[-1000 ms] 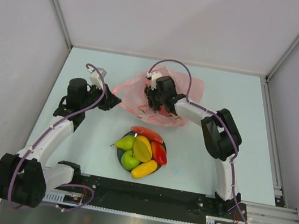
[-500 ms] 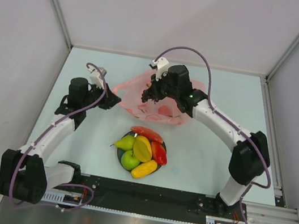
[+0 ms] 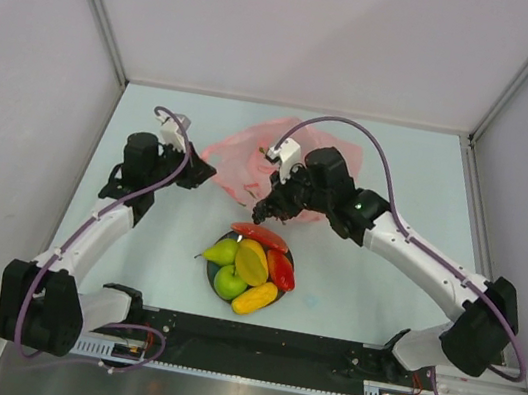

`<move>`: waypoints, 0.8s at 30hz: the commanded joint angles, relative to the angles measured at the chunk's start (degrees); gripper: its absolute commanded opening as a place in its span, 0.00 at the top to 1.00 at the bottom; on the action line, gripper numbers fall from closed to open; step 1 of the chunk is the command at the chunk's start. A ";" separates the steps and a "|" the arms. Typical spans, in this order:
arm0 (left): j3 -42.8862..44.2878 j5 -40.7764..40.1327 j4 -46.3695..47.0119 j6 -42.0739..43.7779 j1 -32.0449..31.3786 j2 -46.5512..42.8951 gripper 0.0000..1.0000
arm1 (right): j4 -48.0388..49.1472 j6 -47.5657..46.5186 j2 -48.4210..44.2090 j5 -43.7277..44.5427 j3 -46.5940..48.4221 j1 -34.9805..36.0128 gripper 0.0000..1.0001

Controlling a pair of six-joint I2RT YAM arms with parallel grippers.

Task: Take the fake fruits out of the plastic bag

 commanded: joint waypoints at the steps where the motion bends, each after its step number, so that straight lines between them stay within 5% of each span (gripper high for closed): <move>1: 2.80 -0.59 1.49 0.07 -0.79 0.15 0.97 | -1.51 -1.08 -4.29 -0.06 -2.19 0.43 1.00; 24: 2.10 -2.26 0.44 2.79 -1.50 -3.36 0.96 | -2.14 -1.61 -7.20 0.12 -10.81 8.34 1.00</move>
